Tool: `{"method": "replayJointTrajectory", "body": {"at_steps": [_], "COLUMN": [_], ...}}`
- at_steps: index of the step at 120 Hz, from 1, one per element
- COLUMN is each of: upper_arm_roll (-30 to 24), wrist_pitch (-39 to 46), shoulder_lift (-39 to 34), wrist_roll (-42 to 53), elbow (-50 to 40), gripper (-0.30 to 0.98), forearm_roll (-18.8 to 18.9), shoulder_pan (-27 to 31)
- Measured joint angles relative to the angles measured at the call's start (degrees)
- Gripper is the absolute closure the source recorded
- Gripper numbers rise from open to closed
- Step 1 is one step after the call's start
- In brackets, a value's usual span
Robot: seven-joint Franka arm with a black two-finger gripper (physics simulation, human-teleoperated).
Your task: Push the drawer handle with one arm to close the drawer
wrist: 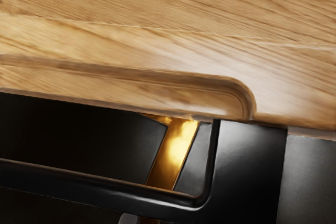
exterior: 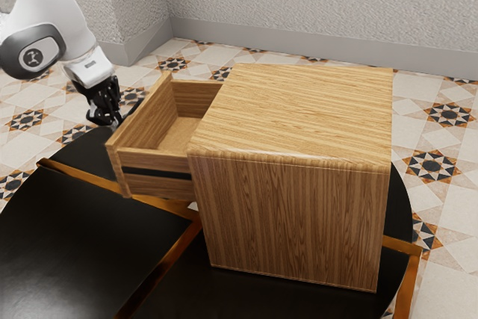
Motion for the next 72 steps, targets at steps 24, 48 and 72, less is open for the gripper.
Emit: {"method": "replayJointTrajectory", "body": {"at_steps": [24,48,72], "upper_arm_roll": [-0.7,-1.5,-3.6], "wrist_pitch": [2.7,5.7,8.9], "shoulder_lift": [6.4,16.0,17.7], "wrist_roll": [0.7,2.0,3.2], "elbow": [0.0,0.3,0.4], "gripper": [0.66,0.67,0.67], "forearm_roll": [-4.6,-12.9,-17.2], "shoulder_pan": [0.0,0.1,0.1]}}
